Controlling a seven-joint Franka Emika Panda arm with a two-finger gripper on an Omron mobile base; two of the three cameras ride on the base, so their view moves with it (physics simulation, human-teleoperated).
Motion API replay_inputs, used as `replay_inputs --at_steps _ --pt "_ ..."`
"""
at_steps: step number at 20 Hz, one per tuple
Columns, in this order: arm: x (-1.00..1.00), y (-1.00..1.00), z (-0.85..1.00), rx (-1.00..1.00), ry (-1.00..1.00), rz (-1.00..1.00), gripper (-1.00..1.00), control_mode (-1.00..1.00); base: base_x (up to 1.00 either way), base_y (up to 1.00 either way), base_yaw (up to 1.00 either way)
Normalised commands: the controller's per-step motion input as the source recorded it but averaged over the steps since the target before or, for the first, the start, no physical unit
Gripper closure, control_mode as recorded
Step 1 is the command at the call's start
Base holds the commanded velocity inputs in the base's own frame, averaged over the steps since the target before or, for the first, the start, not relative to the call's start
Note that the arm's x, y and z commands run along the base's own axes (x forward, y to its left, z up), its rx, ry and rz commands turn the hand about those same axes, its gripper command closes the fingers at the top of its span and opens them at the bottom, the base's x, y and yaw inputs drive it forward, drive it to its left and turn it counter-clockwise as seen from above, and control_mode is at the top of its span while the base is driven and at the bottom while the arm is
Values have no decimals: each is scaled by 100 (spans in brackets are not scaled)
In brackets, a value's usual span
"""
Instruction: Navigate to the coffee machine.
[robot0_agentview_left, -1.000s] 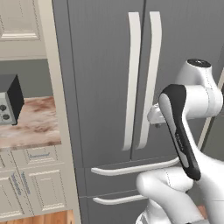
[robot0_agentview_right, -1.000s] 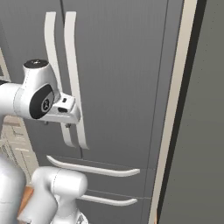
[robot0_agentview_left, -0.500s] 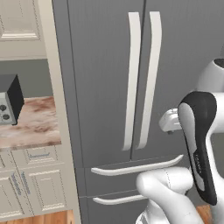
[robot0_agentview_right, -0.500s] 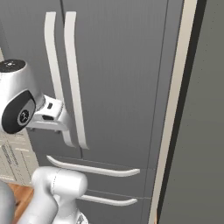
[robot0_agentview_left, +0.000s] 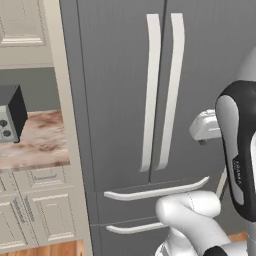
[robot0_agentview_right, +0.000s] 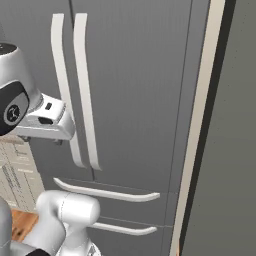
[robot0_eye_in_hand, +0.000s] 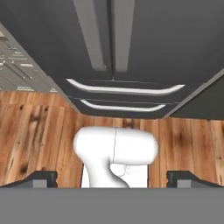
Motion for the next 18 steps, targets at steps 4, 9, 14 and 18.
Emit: replay_inputs --at_steps 4,9,14,18 --pt "0 0 0 0 0 0 -100 100 -80 51 25" --pt "0 0 0 0 0 0 -100 100 -55 91 76" --pt "0 0 0 0 0 0 -100 100 -27 54 90" --pt "0 0 0 0 0 0 -100 100 -13 13 100"
